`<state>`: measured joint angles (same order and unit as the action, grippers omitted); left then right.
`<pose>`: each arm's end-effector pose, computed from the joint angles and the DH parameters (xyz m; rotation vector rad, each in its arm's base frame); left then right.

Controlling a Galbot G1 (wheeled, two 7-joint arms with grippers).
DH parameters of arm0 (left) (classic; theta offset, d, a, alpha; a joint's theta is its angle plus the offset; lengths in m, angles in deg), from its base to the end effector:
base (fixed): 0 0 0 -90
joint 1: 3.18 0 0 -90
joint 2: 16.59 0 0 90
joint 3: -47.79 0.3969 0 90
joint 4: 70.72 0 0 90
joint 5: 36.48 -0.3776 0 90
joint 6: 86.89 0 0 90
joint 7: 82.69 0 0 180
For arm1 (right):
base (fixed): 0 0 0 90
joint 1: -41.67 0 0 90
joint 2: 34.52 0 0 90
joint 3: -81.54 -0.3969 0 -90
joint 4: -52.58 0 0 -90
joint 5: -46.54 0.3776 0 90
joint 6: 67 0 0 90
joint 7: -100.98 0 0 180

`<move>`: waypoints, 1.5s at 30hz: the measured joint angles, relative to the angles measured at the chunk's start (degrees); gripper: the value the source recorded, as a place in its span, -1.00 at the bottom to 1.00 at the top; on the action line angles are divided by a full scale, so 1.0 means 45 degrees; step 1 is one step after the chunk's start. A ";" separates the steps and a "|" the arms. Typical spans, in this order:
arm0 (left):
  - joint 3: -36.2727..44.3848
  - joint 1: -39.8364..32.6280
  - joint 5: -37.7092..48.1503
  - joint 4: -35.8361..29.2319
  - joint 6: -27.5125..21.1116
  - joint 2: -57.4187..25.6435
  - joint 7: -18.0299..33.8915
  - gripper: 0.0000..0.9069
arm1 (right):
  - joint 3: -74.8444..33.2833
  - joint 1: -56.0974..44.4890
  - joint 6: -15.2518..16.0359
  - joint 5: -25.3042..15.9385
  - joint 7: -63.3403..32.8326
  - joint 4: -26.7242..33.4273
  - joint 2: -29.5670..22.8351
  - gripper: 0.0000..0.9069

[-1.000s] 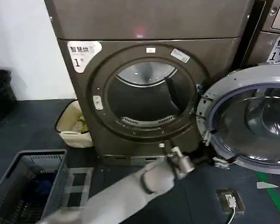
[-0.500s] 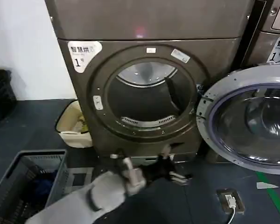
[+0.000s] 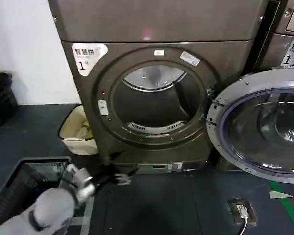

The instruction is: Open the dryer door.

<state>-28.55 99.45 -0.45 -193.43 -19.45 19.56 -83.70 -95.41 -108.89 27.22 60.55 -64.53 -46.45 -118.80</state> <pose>0.2631 0.1115 -0.2376 -0.7806 -2.6492 -0.3869 -0.2505 -0.4042 -0.1642 -1.3209 -2.0755 0.7586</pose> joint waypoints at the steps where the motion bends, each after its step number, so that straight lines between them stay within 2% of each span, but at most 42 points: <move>1: -0.0301 0.0287 0.0305 0.0031 -0.0191 -0.0137 0.0229 1.00 | -0.0030 0.0064 0.0005 -0.0001 -0.0097 -0.0002 -0.0060 1.00; 8: -0.2252 0.1589 0.3670 0.0565 -0.2137 -0.0930 0.2896 1.00 | 0.0029 0.0432 -0.0064 0.0107 -0.0352 0.0179 -0.0317 1.00; 13: -0.3465 0.2124 0.7132 0.1296 -0.3276 -0.1428 0.5663 1.00 | 0.0260 0.0676 -0.0065 0.0459 -0.0278 0.0009 -0.0417 1.00; 21: -0.4890 0.2936 1.2296 0.2656 -0.3990 -0.2265 0.8603 1.00 | 0.0523 0.0979 -0.0042 0.0641 -0.0258 -0.0128 -0.0470 1.00; 29: -0.5259 0.2856 1.6126 0.3969 -0.4367 -0.2607 1.1202 1.00 | 0.0606 0.1140 -0.0096 0.0721 -0.0164 -0.0097 -0.0487 1.00; 33: -0.5451 0.2910 1.7154 0.4325 -0.4364 -0.2721 1.1502 1.00 | 0.0669 0.1214 -0.0128 0.0754 -0.0099 -0.0169 -0.0499 1.00; 45: -0.5751 0.3104 1.7939 0.4699 -0.4364 -0.2786 1.1818 1.00 | 0.0728 0.1199 -0.0101 0.0987 -0.0173 -0.0253 -0.0487 1.00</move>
<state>-54.43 113.42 80.28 -172.28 -39.09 7.02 -30.51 -92.13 -103.50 26.76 64.99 -65.31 -47.59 -121.00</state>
